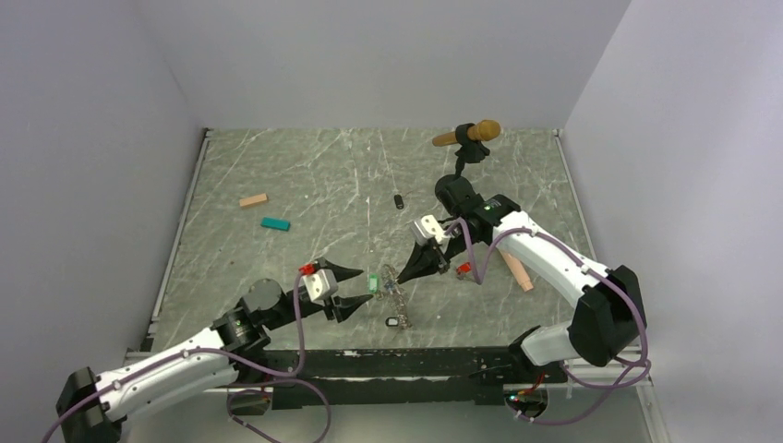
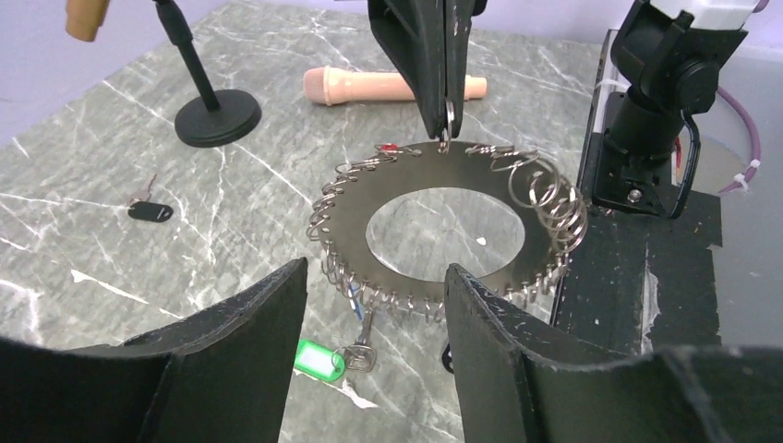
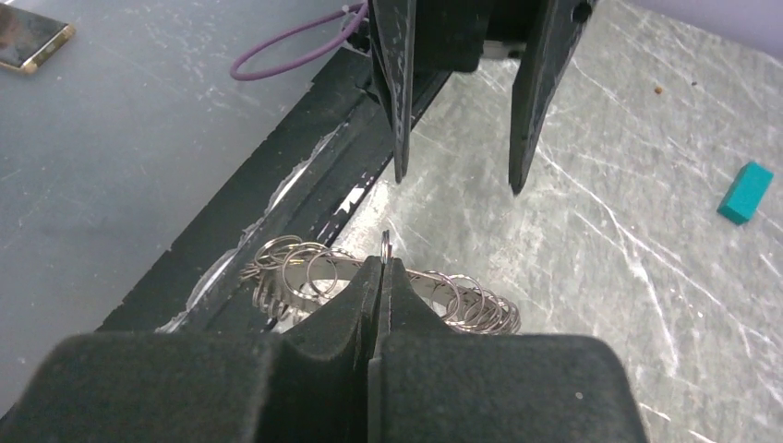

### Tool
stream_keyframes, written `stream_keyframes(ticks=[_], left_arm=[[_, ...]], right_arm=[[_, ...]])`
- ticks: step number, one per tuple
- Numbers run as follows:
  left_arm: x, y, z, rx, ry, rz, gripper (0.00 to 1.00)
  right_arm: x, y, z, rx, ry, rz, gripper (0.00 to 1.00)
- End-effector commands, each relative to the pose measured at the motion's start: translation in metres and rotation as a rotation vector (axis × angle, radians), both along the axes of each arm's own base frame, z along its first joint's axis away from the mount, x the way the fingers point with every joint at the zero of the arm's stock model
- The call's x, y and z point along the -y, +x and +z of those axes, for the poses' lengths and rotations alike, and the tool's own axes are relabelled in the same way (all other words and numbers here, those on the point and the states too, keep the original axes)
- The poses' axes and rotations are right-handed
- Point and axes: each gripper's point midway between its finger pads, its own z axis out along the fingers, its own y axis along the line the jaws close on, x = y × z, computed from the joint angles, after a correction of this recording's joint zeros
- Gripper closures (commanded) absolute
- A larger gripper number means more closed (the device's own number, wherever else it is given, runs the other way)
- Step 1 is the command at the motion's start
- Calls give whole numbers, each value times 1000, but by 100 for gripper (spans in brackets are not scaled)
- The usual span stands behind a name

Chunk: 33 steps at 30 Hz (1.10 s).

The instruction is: Put the keys on the keyring

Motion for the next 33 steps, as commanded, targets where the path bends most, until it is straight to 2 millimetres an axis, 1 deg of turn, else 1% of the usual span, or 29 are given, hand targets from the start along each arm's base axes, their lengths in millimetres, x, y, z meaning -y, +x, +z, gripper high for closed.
stream_keyframes(ticks=[1,7,12,13,23,27,33], left_arm=[[11,2,45,103,-177,-24,39],[36,4,45,102,-142,-99,48],[47,0,46,101,-141,-156,56],[49,-1,45,98,-140,-167,58],[53,-15,38,46,-138,-247,62],[54,-14,34,28,-127,-242,64],[59,-7,30,3,-119,-218,69]], right_arm=[[-4,-7,14,35,127,68,100],[-4,-7,9,39,122,70,100],[-4,-5,5,37,108,63,100],[-4,-4,5,37,108,62,100],[-4,-1,5,41,95,48,100],[-4,-1,7,38,100,46,100],[-4,-1,6,31,98,43,100]])
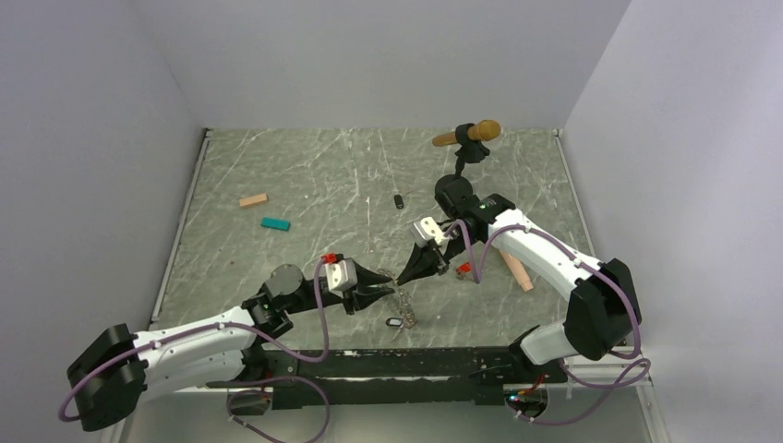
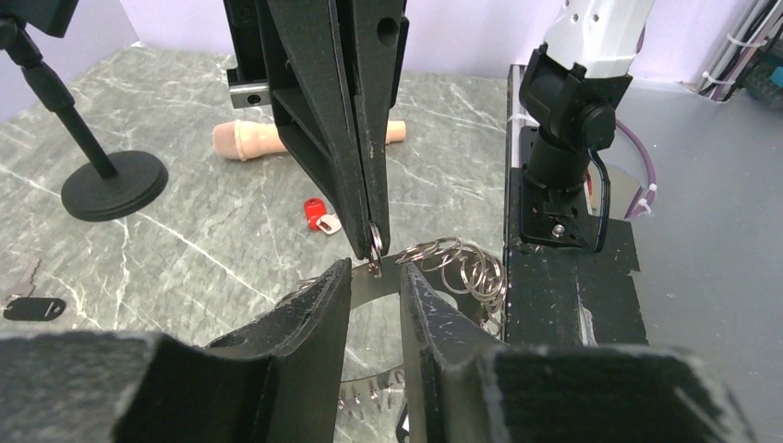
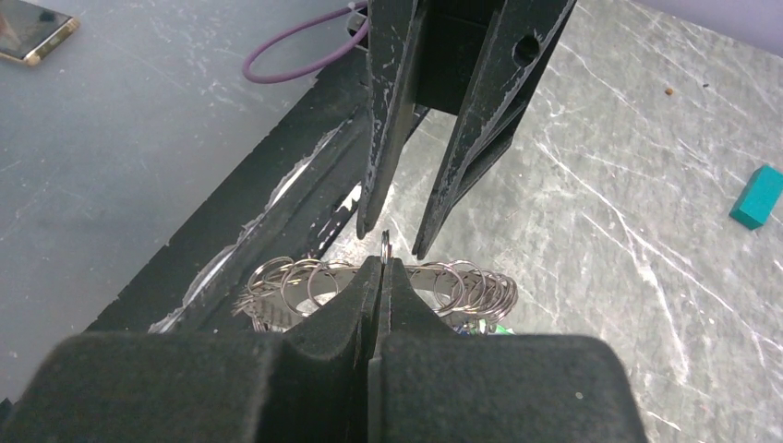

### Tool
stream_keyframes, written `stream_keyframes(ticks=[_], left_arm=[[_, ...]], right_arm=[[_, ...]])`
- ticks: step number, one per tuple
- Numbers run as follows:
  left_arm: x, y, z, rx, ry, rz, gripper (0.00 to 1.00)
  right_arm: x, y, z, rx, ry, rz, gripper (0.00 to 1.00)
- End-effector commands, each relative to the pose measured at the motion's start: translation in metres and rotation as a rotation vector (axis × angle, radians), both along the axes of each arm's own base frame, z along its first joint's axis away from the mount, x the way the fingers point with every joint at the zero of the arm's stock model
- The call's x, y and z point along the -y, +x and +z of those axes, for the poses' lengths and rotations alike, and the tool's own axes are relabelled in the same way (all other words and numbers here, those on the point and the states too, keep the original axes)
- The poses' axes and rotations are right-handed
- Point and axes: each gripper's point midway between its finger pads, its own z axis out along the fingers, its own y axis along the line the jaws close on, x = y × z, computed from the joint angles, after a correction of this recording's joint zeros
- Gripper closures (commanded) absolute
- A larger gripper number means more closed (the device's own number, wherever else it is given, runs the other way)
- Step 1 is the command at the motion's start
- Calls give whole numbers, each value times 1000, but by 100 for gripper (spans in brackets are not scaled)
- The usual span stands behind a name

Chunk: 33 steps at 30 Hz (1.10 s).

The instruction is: Put the keys on the keyring

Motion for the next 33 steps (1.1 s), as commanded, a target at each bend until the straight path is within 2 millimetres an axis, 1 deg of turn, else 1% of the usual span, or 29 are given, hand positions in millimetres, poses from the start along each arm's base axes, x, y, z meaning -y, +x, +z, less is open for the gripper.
stream_keyframes(ticks=[1,8,14,16,18,21,24,25,28,33], left_arm=[[7,2,21,11,-53,-10,70],[9,5,23,16,-54,-2,81],[9,5,26,16,-66,-1,81],[9,5,25,12,-65,-4,83],[10,4,24,6,-60,-9,88],[11,4,24,2,-61,-12,100],[11,6,24,-6,-56,-2,100],[10,8,23,-13,-50,10,100],[6,14,21,-39,-13,56,100],[3,14,18,-70,92,61,100]], right_arm=[[-4,0,16,24,81,15,100],[-4,0,15,14,79,13,100],[-5,1,14,11,74,9,100],[-5,1,14,11,74,9,100],[-5,1,15,10,76,9,100],[-5,2,15,9,75,7,100],[-6,2,13,7,69,4,100],[-5,3,12,4,64,1,99],[-5,3,9,5,49,-4,91],[-4,5,8,-5,29,-17,83]])
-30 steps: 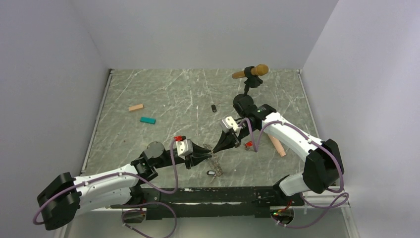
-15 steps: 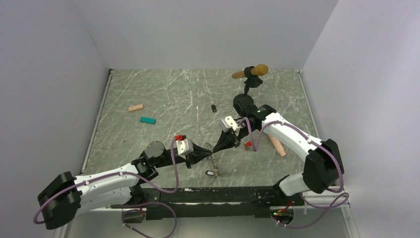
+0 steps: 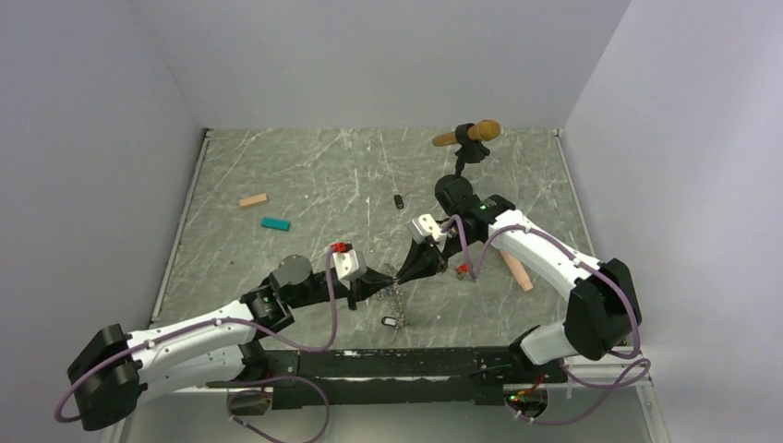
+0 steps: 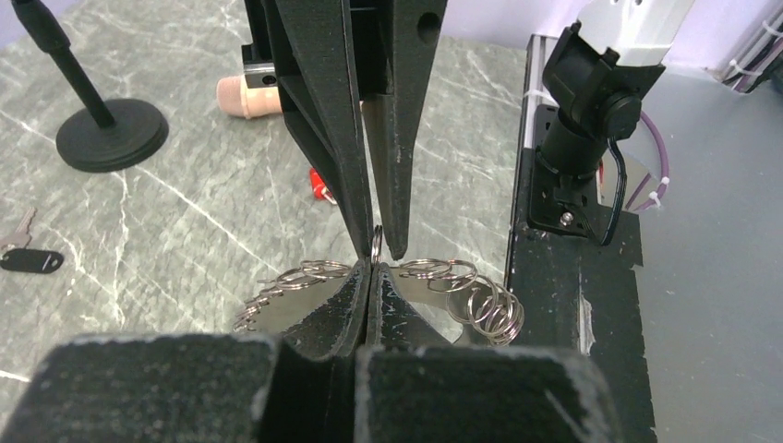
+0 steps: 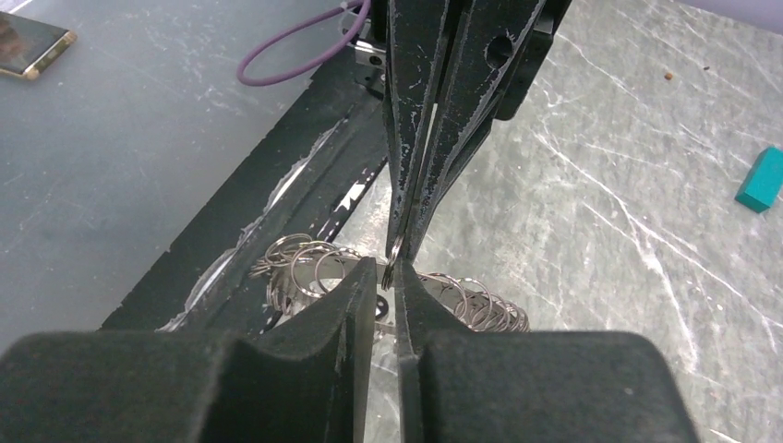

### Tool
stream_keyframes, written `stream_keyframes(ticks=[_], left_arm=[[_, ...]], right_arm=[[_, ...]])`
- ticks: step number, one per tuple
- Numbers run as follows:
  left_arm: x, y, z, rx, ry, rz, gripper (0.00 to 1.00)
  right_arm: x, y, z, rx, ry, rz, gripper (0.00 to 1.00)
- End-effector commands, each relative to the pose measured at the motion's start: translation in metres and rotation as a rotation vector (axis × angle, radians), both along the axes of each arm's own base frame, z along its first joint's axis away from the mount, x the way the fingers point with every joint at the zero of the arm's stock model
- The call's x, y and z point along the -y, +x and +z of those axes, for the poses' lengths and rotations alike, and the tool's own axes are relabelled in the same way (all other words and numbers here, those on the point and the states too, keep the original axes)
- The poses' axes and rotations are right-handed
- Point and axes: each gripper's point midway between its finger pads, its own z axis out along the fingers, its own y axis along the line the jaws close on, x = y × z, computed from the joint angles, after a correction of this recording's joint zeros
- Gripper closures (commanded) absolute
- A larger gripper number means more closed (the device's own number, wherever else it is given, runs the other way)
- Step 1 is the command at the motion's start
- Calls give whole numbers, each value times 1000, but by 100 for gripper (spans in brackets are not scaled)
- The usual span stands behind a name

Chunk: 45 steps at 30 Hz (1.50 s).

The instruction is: Put the keys on the keyring

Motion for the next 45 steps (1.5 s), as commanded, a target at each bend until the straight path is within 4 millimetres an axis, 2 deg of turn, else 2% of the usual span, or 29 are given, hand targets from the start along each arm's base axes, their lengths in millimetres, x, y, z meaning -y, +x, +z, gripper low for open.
stream_keyframes(ticks=[1,13,23,28,34,40,41,43,44,45], left_arm=[[0,3,22,1,44,10,100],[-6,12,15,-81,292,43,100],[-2,17,18,-158,408,46,100],[4,20,23,-173,407,46,100],[4,21,27,-173,394,59,100],[-4,21,32,-184,259,94,100],[-5,23,39,-165,195,106,93],[-13,19,32,-148,110,111,70],[-19,17,37,-126,48,116,59],[-23,15,36,-114,-1,119,52]], right_arm=[[-3,2,11,23,44,3,81],[-5,11,13,2,-3,-43,79],[-9,14,15,-33,-13,-67,80],[-10,16,14,-48,-19,-74,83],[-10,17,11,-48,-31,-81,100],[-9,16,16,-46,-26,-75,100],[-9,15,18,-49,-23,-73,100],[-9,14,20,-54,-15,-68,100],[-9,14,22,-56,-10,-66,100],[-10,13,23,-59,-6,-65,100]])
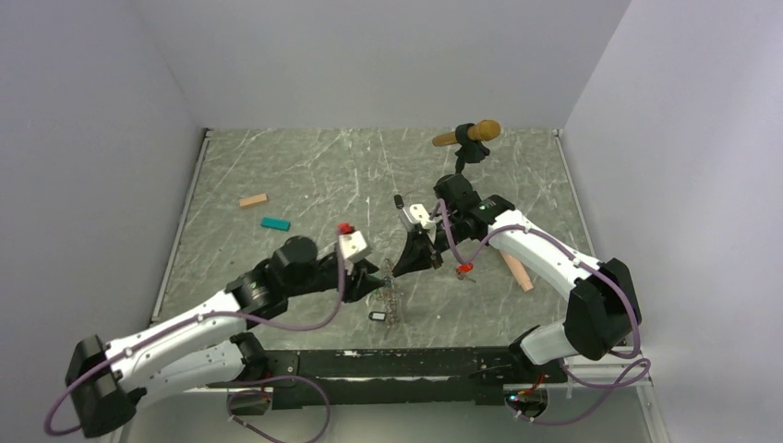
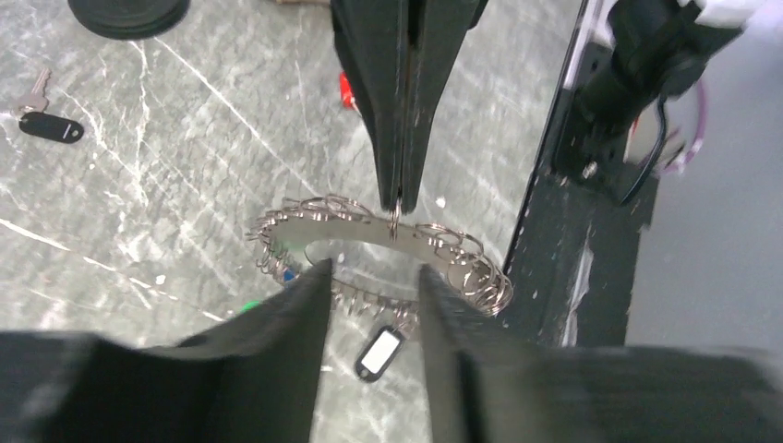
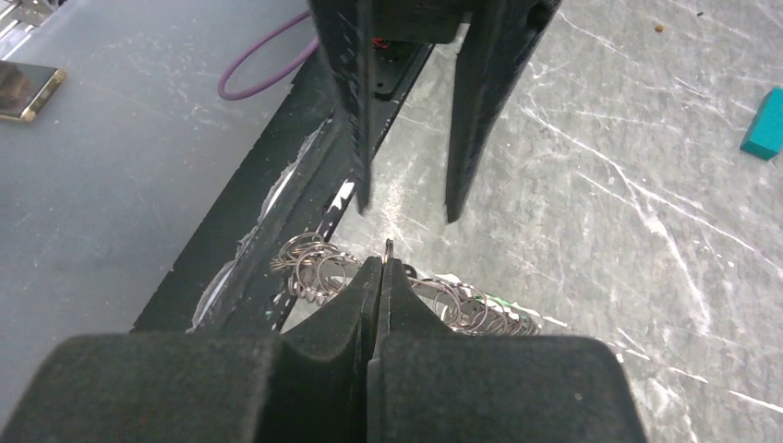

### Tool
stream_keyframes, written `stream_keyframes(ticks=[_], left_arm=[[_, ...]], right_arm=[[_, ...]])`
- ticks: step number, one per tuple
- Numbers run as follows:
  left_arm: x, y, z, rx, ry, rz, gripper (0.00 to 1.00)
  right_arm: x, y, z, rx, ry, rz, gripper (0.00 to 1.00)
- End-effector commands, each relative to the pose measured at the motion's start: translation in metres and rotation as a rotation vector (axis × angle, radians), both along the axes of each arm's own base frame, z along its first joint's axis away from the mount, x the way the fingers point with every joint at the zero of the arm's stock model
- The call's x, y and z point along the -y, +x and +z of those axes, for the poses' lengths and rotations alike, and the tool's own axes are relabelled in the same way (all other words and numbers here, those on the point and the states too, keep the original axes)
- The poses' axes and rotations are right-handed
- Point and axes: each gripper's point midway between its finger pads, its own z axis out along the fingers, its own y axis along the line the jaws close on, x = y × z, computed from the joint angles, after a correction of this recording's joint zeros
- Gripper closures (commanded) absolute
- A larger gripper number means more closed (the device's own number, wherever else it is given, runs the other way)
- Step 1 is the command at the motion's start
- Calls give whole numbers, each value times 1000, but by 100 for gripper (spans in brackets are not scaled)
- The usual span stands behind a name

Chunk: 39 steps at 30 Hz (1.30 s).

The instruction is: Put the keys on the keyring

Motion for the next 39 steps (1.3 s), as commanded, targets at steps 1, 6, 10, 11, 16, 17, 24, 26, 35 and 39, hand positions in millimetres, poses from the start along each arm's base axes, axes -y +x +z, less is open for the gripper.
stream_keyframes(ticks=[1,6,10,11,16,17,24,26,35,39], left_arm=[[-8,0,38,122,-313,37,49],[-20,-4,30,192,-442,68,47],[-17,-3,31,237,-467,49,49],[-15,-2,33,243,-470,46,50],[-7,5,41,278,-478,40,52],[-5,5,42,284,-483,34,53],[3,6,37,267,-478,12,57],[4,7,37,267,-482,12,58],[14,5,35,246,-476,-34,73],[18,4,32,231,-465,-53,79]], right_arm=[[-2,-2,23,15,69,21,100],[-3,-3,26,-12,80,23,100],[-5,-2,24,-31,80,19,100],[-5,-2,24,-35,79,19,100],[-6,0,20,-45,72,12,100],[-6,1,19,-47,69,10,100],[-7,3,19,-57,69,3,100],[-7,3,19,-62,69,2,100],[-7,5,19,-69,68,-6,100],[-6,6,19,-69,69,-8,100]])
